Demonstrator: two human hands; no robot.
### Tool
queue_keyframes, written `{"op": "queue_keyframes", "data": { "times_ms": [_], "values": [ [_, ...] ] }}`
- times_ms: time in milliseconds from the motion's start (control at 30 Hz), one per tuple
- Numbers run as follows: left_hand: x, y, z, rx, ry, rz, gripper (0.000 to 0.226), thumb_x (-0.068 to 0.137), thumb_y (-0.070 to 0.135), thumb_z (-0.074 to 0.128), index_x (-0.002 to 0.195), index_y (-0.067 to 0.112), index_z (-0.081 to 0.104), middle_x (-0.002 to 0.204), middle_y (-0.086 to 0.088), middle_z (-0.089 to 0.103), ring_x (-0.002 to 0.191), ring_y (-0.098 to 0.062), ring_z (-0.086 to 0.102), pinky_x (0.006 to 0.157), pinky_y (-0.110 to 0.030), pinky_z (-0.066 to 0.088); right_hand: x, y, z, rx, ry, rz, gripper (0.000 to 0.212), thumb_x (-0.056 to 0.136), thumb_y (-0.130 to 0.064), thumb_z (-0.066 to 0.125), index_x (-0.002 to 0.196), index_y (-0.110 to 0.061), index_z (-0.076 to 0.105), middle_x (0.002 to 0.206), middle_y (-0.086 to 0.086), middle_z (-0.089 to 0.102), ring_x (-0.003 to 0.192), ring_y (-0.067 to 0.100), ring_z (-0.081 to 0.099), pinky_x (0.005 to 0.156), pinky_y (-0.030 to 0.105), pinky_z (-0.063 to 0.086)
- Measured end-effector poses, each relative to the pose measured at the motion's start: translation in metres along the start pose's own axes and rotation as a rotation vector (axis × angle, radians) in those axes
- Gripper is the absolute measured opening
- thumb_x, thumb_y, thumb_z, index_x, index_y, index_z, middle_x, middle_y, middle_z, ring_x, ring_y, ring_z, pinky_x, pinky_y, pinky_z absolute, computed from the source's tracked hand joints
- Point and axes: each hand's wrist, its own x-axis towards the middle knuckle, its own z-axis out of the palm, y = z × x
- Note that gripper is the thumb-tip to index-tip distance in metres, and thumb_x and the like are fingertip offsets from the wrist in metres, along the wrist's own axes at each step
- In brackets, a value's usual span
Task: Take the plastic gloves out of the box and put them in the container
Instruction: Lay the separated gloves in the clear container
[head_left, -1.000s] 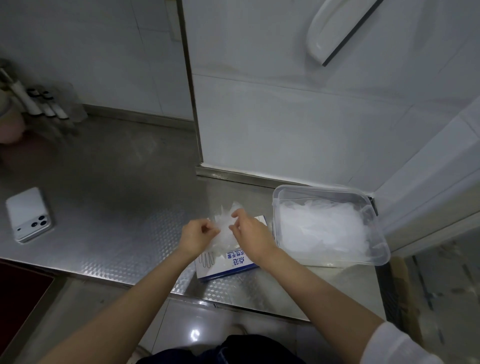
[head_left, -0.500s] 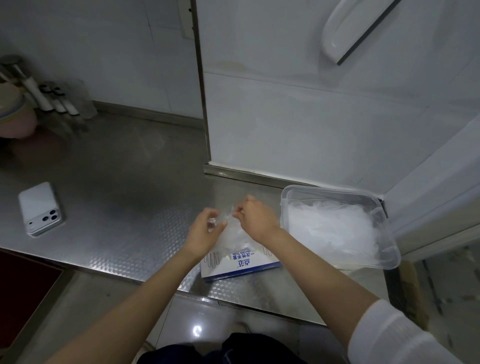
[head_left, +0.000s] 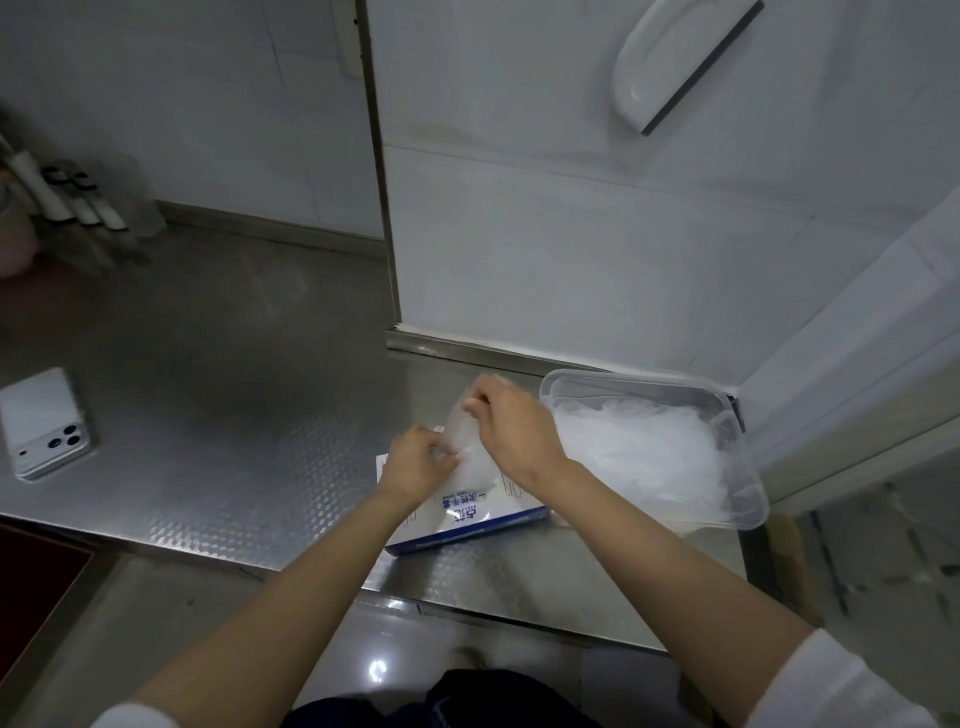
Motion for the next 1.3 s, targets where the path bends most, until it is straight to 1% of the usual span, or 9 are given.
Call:
{"op": "queue_keyframes", "data": {
  "times_ms": [167,300,500,567,700,833,967,1100,1300],
  "values": [
    [0.000,-0.008,0.010,0.120,-0.049,-0.061,0.028,0.087,0.021,0.063,0.102,-0.003,0.064,0.112,-0.018,0.058,0.107,-0.030,0.054,0.091,-0.038,0.046,0.017,-0.012,-0.034,0.182,0.266,0.032,0.019,0.100,-0.020,0.039,0.088,-0.012,0.050,0.081,-0.001,0.059,0.075,0.023,0.059,0.069,0.040,0.049],
    [0.000,-0.001,-0.007,0.045,-0.166,0.010,0.028,0.088,0.016,0.062,0.113,0.005,0.062,0.112,-0.005,0.058,0.108,-0.023,0.055,0.091,-0.027,0.042,0.023,0.002,-0.060,0.138,0.302,0.066,0.017,0.100,-0.019,0.040,0.091,-0.012,0.052,0.082,-0.005,0.058,0.073,0.016,0.057,0.071,0.038,0.049],
    [0.002,0.041,-0.058,-0.250,-0.182,0.166,0.081,0.078,0.025,0.076,0.145,0.016,0.030,0.145,0.004,0.036,0.133,-0.015,0.035,0.106,-0.030,0.031,0.016,0.024,-0.076,0.023,0.180,0.040,0.015,0.098,-0.021,0.045,0.091,-0.017,0.058,0.080,-0.005,0.060,0.074,0.018,0.058,0.073,0.039,0.050],
    [0.002,0.064,-0.066,-0.242,-0.188,0.301,0.071,0.077,0.027,0.077,0.138,0.018,0.041,0.132,0.010,0.045,0.123,-0.009,0.044,0.104,-0.027,0.035,0.012,0.021,-0.082,0.008,0.119,-0.008,0.014,0.097,-0.023,0.048,0.091,-0.018,0.060,0.079,-0.006,0.061,0.075,0.017,0.059,0.074,0.038,0.050],
    [0.000,0.097,-0.067,-0.257,-0.214,0.484,0.012,0.084,0.016,0.070,0.091,0.007,0.067,0.078,-0.001,0.058,0.071,-0.014,0.051,0.070,-0.029,0.041,0.009,0.018,-0.093,0.165,0.131,-0.066,0.007,0.094,-0.021,0.055,0.089,-0.019,0.061,0.073,-0.010,0.059,0.070,0.010,0.058,0.072,0.036,0.052],
    [-0.009,0.111,-0.071,-0.612,-0.276,0.416,0.014,0.092,0.007,0.057,0.098,-0.003,0.064,0.082,-0.003,0.068,0.075,-0.006,0.066,0.071,-0.015,0.049,0.000,0.031,-0.097,0.562,0.270,0.169,0.039,0.089,-0.027,0.063,0.123,-0.016,0.047,0.110,-0.006,0.055,0.094,0.005,0.055,0.074,0.011,0.046],
    [-0.008,0.113,-0.070,-0.823,-0.303,0.296,0.017,0.095,0.011,0.052,0.103,-0.002,0.061,0.093,-0.007,0.070,0.090,-0.018,0.067,0.084,-0.029,0.053,-0.017,0.051,-0.082,0.786,-0.132,0.305,0.048,0.090,-0.035,0.059,0.131,-0.012,0.050,0.126,-0.001,0.060,0.113,0.012,0.058,0.084,0.016,0.048],
    [-0.004,0.106,-0.063,-0.868,-0.271,0.259,0.011,0.094,0.010,0.053,0.091,0.004,0.061,0.080,-0.008,0.063,0.075,-0.017,0.061,0.077,-0.030,0.051,-0.019,0.062,-0.073,1.041,-0.040,0.321,0.025,0.091,-0.013,0.059,0.111,0.002,0.065,0.105,0.016,0.068,0.088,0.016,0.067,0.085,0.023,0.054],
    [0.007,0.077,-0.055,-0.591,-0.253,0.161,0.020,0.092,0.017,0.060,0.073,0.012,0.054,0.057,0.003,0.045,0.051,-0.007,0.040,0.050,-0.013,0.038,-0.016,0.072,-0.089,0.869,0.214,0.333,0.019,0.093,-0.008,0.056,0.077,-0.010,0.066,0.060,-0.002,0.056,0.049,0.002,0.054,0.056,0.016,0.051]
  ]
}}
